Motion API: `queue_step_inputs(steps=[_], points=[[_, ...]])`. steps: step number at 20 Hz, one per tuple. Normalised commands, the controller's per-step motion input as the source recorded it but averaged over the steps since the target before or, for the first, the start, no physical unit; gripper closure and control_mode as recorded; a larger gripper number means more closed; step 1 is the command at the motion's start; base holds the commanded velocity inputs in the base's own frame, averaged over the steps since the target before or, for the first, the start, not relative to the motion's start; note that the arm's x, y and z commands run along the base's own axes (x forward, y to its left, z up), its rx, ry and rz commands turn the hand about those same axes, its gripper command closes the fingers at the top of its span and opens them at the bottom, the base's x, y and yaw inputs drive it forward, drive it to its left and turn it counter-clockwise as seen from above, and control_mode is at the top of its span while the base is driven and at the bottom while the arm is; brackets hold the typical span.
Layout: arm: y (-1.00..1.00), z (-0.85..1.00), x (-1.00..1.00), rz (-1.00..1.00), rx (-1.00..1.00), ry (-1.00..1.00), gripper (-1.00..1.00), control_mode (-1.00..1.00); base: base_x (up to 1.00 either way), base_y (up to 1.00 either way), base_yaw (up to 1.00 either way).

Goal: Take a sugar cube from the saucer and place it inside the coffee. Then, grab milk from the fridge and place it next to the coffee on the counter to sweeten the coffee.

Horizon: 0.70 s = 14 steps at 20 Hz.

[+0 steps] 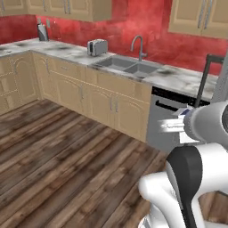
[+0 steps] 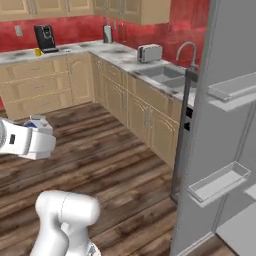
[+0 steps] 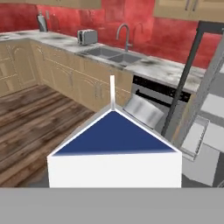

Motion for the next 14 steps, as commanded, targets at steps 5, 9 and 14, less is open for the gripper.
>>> queue_step_inputs(steps=[5,9,14], points=[[0.00,0.00,0.00,0.00,0.00,0.00,1.00,1.00,0.99,1.00,0.11],[0.00,0.00,0.00,0.00,0.00,0.00,1.00,1.00,1.00,1.00,0.00],[0.00,0.00,0.00,0.00,0.00,0.00,1.00,1.00,1.00,1.00,0.00]])
